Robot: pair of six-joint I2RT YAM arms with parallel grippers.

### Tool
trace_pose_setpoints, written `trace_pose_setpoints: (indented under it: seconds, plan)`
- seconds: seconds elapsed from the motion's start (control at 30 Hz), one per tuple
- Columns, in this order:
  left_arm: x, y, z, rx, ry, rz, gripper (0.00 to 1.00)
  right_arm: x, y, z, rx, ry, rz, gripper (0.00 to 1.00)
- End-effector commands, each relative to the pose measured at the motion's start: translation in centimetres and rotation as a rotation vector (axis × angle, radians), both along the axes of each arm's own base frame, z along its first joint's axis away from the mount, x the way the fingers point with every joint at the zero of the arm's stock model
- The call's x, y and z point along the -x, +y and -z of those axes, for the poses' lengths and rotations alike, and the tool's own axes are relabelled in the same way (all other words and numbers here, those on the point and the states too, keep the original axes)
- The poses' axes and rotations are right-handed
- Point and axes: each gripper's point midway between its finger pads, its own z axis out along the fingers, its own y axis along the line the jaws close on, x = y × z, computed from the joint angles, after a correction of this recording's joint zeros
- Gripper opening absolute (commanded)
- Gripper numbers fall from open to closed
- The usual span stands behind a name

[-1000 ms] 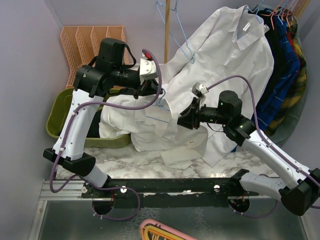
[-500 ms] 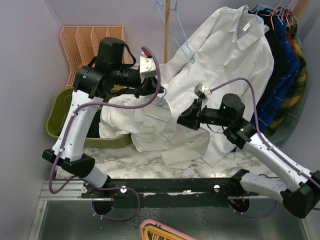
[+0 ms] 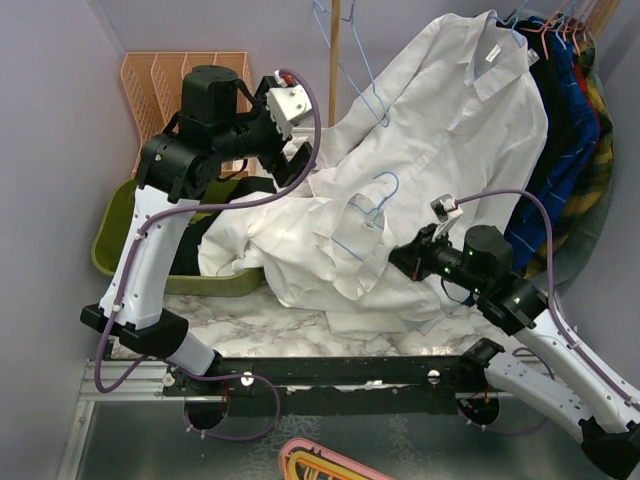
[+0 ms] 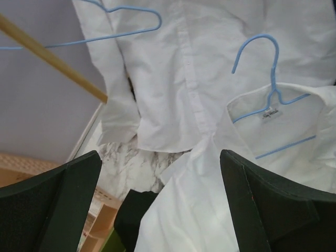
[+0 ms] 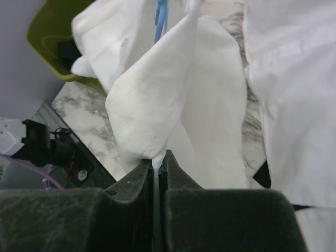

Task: Place the shirt on the hanger

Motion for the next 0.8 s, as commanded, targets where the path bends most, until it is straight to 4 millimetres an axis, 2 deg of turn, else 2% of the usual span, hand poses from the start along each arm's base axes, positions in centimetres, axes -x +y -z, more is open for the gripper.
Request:
trace_pose_setpoints:
  seconds: [0.0,0.1,0.17,0.3,0.47,0.57,0.67,0.77]
  plan:
    - [-2.3,3.9,-3.4,0.026,-0.104,-0.296,0.99,-1.4,-3.9,3.2,0.120,0.178,0.265,0.01]
    - [-3.0,5.3,-4.0,0.035,-0.122,-0.391,0.99,-2.9,-5.1,3.7,0.141,0.206,0.392,0.01]
    - [-3.4,6.2,-4.3,0.042,-0.129,-0.453,0.99,-4.9,-5.6,2.9,0.167,0.186,0.474,0.01]
    - [-3.3,7.6,-5.5,0.074,-0.136,-0.496,0.99,-10.0,-6.4,-1.1,0.258,0.029,0.575,0.01]
    - [-2.8,9.7,-5.7,0.104,-0.113,-0.533,0.99,-16.1,-11.2,-6.4,0.275,-0.115,0.647,0.01]
    - [-2.7,10.8,-5.1,0.099,-0.098,-0.557,0.99,-18.4,-13.1,-8.7,0.320,-0.187,0.675,0.01]
    - [-2.4,11.4,-4.7,0.089,-0.089,-0.569,0.99,-20.2,-13.4,-10.9,0.370,-0.252,0.670,0.01]
    - [-1.9,11.5,-4.1,0.082,-0.074,-0.561,0.99,-21.8,-13.0,-14.3,0.385,-0.358,0.639,0.01]
